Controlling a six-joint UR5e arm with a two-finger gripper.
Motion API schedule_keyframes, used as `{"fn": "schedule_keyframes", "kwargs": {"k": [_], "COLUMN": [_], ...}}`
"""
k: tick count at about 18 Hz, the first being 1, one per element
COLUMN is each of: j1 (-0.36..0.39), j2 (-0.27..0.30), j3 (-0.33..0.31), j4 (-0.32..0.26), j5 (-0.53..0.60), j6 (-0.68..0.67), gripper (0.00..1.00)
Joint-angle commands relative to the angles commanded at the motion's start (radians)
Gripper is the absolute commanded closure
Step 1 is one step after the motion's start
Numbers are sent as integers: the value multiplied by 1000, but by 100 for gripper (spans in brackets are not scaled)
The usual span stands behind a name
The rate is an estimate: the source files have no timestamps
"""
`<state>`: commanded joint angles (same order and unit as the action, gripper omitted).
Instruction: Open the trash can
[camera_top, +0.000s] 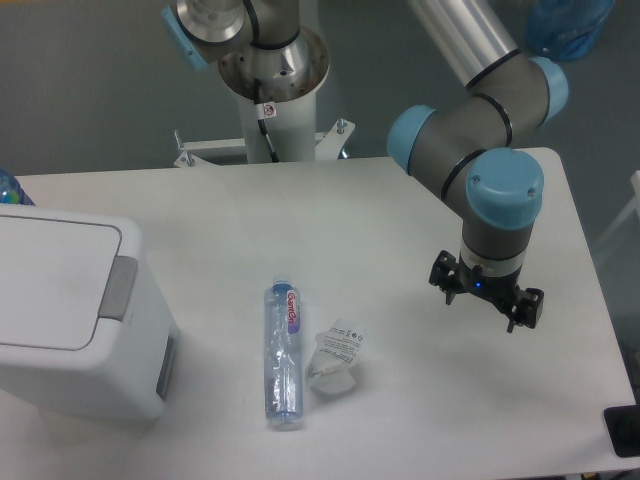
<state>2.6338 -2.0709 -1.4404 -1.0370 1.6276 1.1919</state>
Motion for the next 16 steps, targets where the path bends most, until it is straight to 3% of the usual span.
{"fn": "schedule_keyframes", "kwargs": {"k": [5, 9, 12, 16], "j1": [0, 0, -6, -71], "j2": [5, 64, 184, 302], "j3": [0, -28, -106, -156], "j4": [9, -1, 2, -12], "j5": [-3, -66, -144, -254], "j6": [-3, -67, -224, -369], "gripper": [0, 0, 0, 0]}}
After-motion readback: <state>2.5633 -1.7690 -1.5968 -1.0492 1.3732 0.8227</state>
